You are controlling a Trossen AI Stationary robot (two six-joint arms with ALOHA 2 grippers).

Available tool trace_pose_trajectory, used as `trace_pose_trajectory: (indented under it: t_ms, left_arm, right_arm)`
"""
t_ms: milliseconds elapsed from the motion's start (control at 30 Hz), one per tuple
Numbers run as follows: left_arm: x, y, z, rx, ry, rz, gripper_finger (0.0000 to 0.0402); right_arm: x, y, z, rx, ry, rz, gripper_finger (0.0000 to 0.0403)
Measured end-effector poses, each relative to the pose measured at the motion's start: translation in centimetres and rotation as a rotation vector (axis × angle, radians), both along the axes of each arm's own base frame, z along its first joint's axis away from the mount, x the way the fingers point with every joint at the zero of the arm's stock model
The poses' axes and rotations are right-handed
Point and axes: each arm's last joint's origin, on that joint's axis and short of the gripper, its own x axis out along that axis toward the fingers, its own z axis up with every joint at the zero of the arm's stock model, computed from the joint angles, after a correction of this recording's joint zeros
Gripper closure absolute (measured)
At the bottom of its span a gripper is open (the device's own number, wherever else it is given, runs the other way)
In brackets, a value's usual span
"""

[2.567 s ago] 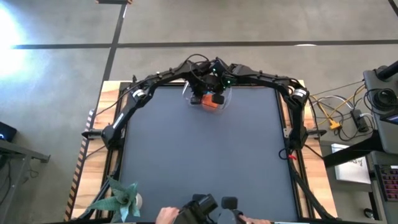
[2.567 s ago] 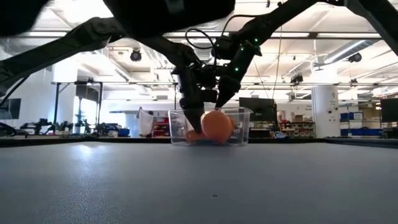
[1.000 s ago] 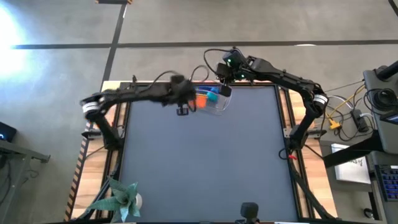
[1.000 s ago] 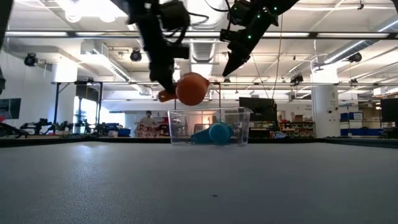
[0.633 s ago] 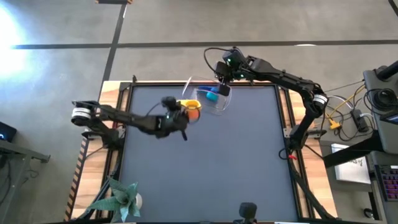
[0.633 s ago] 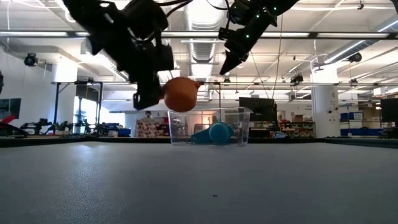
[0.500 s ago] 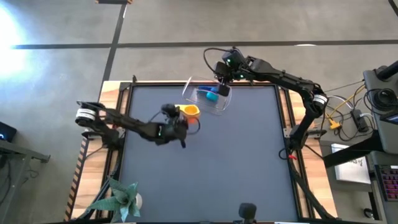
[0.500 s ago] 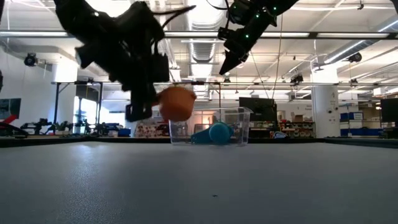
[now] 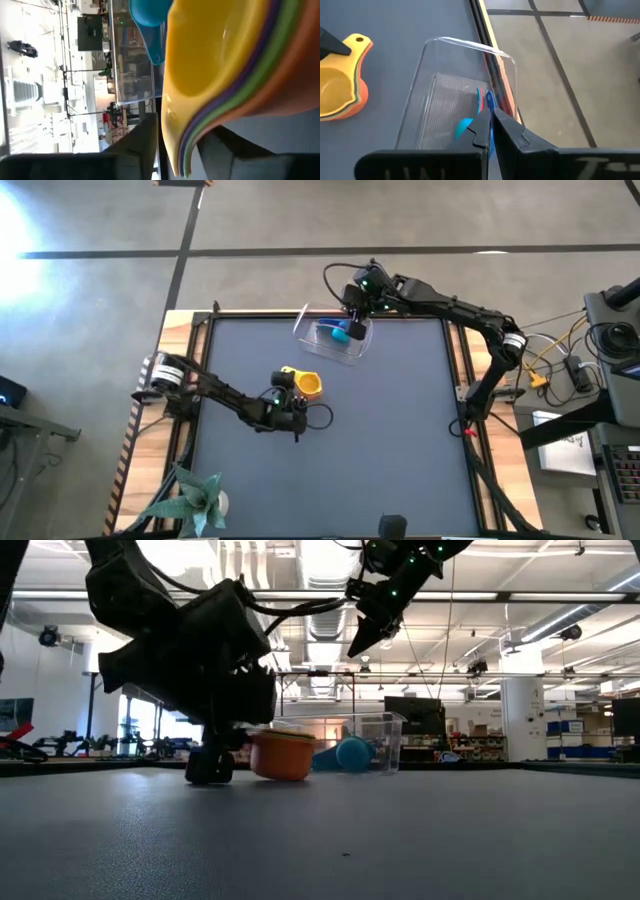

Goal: Nest measuring cups in basket
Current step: Remove the stacked measuring cups from the transparent bin, then stack the red and light blue measuring cups on top of the yellow measuring cup

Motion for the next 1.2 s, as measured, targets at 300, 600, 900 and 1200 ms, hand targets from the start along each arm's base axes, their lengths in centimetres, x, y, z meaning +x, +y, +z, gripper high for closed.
trace_pose_trajectory:
  t_ms: [300, 600, 900, 1200]
  left_arm:
    - [-0.2, -1.0, 0.9, -0.175, 0.028, -0.038, 0.0242]
    - [-1.1, -1.8, 4.1, -0.452, 0.062, 0.058, 0.0218]
    - [-2.7, -1.9, 10.5, -0.495, -0.147, -0.001, 0.0208]
    - [-3.1, 2.2, 17.0, -0.461, -0.384, -0.109, 0.0207]
  right_arm:
    - [0.2, 0.4, 0.0, 0.008, -0.001, 0.006, 0.0394]
    - [0.3, 0.4, -0.1, 0.026, -0.009, 0.006, 0.0394]
    - [1.2, 0.0, -2.5, 0.105, 0.054, 0.029, 0.0394]
    - [2.6, -0.8, -5.6, 0.159, 0.121, 0.019, 0.0394]
